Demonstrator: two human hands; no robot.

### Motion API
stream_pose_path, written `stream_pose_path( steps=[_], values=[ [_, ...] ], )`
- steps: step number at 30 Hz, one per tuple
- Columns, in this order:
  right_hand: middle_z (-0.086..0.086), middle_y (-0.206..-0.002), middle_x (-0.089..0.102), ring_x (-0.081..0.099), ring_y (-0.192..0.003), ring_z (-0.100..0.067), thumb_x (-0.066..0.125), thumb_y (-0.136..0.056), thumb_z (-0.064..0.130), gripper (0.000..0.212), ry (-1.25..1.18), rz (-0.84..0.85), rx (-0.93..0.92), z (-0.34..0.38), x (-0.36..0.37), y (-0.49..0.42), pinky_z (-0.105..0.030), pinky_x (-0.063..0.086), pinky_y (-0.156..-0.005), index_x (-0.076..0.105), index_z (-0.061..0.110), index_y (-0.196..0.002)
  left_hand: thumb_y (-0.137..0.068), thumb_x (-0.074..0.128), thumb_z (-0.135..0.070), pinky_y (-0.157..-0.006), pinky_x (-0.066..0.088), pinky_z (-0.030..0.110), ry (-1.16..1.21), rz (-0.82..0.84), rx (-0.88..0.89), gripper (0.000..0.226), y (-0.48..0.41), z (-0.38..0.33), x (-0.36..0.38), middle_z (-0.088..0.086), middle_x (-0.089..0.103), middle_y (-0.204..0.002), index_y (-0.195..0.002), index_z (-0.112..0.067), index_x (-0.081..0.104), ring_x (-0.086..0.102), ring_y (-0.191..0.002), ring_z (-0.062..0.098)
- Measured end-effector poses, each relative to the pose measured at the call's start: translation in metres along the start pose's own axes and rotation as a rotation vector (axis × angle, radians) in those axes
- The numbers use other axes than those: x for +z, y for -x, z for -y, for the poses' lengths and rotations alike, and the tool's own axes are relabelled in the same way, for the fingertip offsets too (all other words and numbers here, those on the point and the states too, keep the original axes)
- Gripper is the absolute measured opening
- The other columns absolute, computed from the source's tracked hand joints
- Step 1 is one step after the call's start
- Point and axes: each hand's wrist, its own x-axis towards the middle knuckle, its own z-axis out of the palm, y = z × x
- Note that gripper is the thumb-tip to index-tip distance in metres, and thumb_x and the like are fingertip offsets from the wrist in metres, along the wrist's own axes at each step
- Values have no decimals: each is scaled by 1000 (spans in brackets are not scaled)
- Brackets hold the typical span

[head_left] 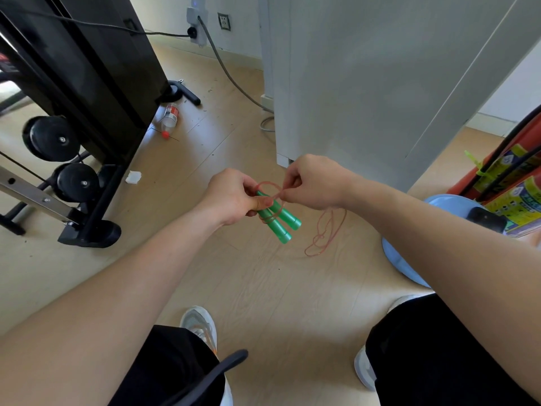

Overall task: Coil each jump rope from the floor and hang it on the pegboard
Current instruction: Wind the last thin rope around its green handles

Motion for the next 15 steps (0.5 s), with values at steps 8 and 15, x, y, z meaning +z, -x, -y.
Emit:
stream_pose_path(
  steps=[8,15],
  values=[
    [-14,-84,72,66,-77,-28,68,-86,37,35,165,-34,-28,20,-1,11,-40,57,-64,72,3,-84,-76,87,-27,-73,60,55,-63,-34,14,21,-2,6,13,8,72,-63,-61,-24,72,67,-58,21],
    [2,-76,63,59,-81,-21,71,-88,36,26,143,-58,20,-1,-19,6,-27,43,-63,61,20,-71,-78,85,-23,-75,61,49,-34,-5,35,12,4,-2,19,2,72,-65,-74,-20,74,66,-58,15]
  ],
)
